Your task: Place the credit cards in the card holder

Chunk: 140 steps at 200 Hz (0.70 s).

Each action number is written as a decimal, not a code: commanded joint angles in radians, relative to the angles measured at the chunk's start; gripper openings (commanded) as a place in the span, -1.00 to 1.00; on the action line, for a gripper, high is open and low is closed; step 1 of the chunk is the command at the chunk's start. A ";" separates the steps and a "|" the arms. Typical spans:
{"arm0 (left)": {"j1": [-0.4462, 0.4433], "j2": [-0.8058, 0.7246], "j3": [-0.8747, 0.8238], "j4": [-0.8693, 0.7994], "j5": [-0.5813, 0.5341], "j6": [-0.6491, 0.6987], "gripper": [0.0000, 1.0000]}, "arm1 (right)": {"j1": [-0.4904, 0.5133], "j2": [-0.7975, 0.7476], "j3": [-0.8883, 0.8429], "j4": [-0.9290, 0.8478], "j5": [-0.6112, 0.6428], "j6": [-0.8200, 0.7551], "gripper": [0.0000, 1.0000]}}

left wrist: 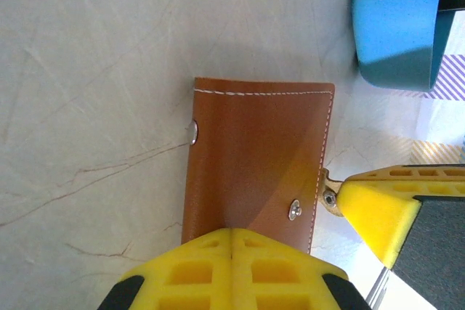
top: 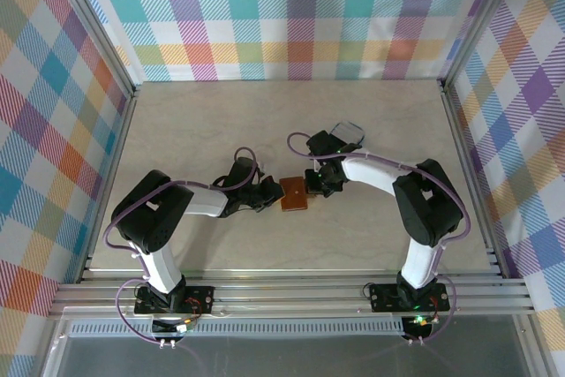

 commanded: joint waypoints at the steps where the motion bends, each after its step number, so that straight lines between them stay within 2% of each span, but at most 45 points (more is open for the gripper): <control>1: -0.009 -0.014 0.003 -0.160 -0.064 0.058 -0.95 | 0.000 -0.015 -0.036 -0.009 -0.030 -0.023 -1.00; 26: -0.007 -0.049 0.017 -0.180 -0.048 0.079 -0.78 | -0.006 -0.025 -0.065 0.015 -0.051 -0.027 -1.00; 48: -0.005 -0.090 0.085 -0.311 -0.036 0.115 -0.56 | -0.012 -0.027 -0.083 0.023 -0.065 -0.040 -1.00; 89: -0.005 -0.197 0.150 -0.467 -0.083 0.158 -0.33 | -0.018 -0.052 -0.143 0.054 -0.055 -0.071 -1.00; 140: -0.025 -0.195 0.238 -0.648 -0.141 0.244 0.04 | -0.023 -0.055 -0.190 0.091 -0.043 -0.071 -1.00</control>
